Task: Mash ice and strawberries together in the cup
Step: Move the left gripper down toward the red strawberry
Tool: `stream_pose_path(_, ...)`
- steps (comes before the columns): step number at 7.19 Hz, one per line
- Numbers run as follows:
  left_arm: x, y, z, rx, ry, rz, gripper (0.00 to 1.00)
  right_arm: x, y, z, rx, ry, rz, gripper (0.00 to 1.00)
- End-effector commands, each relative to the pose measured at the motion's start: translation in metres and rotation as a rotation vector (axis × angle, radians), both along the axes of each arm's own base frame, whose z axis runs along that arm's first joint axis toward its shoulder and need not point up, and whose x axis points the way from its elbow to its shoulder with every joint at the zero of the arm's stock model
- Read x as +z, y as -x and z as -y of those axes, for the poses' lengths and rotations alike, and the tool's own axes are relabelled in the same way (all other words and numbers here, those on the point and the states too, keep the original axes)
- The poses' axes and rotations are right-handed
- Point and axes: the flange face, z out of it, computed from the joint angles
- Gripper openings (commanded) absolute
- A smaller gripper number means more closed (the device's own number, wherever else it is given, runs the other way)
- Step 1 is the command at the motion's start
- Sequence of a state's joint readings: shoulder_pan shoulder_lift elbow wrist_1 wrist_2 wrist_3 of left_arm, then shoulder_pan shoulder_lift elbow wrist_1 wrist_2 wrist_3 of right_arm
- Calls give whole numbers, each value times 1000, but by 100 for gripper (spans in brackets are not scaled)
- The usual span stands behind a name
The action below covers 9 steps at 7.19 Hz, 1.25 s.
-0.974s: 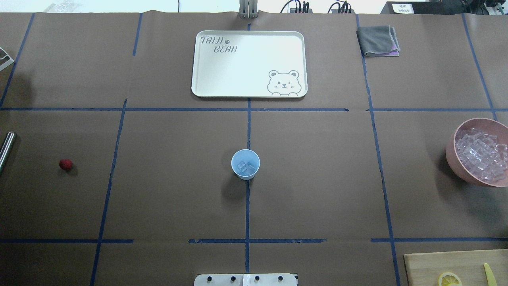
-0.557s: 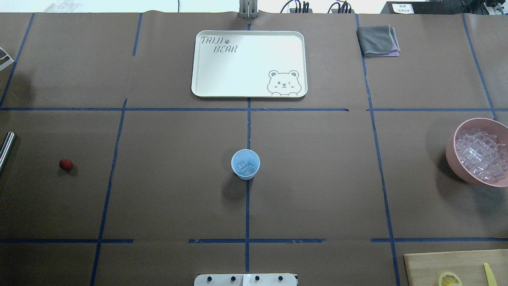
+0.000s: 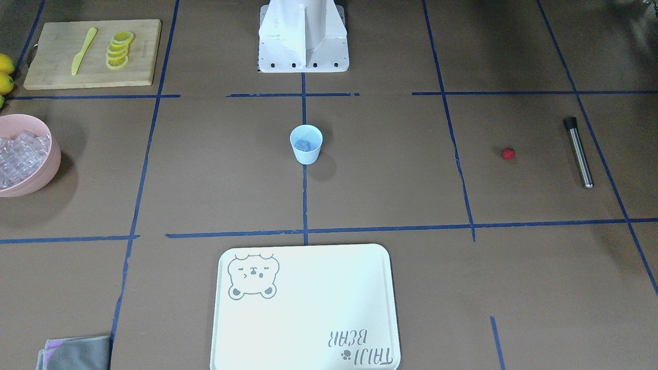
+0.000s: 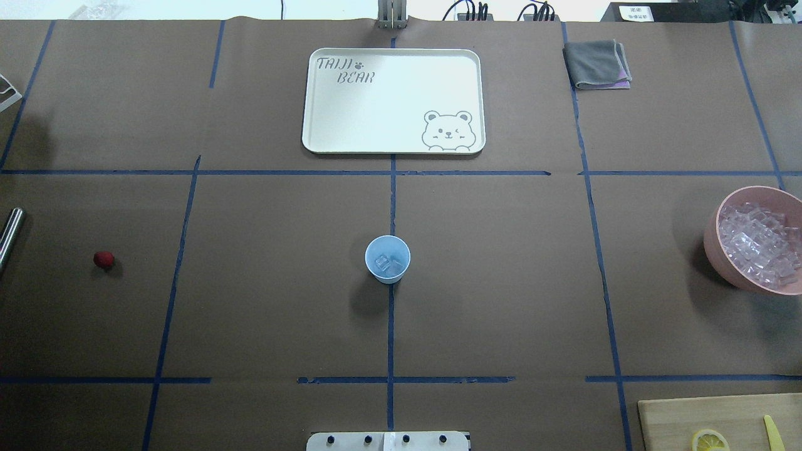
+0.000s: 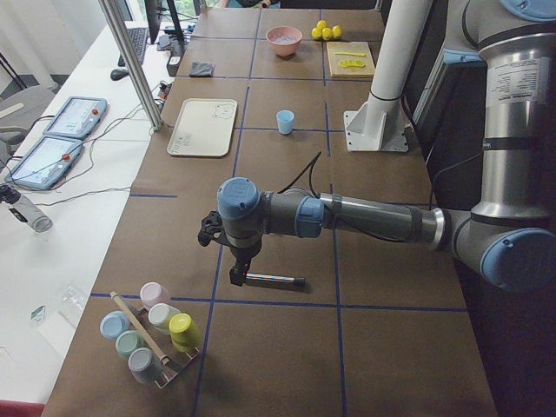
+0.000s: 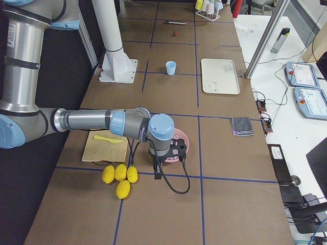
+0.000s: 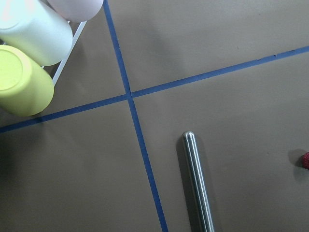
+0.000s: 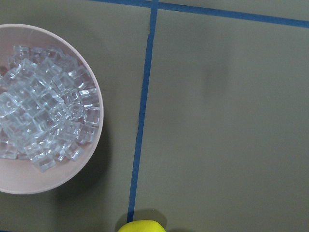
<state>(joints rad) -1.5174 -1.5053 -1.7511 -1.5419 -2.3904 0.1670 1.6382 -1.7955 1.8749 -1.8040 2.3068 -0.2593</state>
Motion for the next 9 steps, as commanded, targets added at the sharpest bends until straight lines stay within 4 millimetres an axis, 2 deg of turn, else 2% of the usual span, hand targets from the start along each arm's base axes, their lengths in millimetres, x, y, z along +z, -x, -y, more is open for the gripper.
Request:
stream_pose_path(1, 9, -28, 5, -61, 70, -6, 100, 0, 0, 0, 0, 0, 0, 99)
stream_pose_path(3, -6, -86, 8, -80, 73, -31, 100, 0, 0, 0, 0, 0, 0, 99)
stream_pose_path(5, -22, -144, -3, -128, 76, -80, 100, -1, 0, 0, 0, -2, 0, 99)
stream_pose_path(6, -28, -178, -9, -146, 80, -68, 100, -1, 0, 0, 0, -2, 0, 99)
stream_pose_path(9, -49, -269, -37, -165, 96, -56, 100, -1, 0, 0, 0, -2, 0, 99)
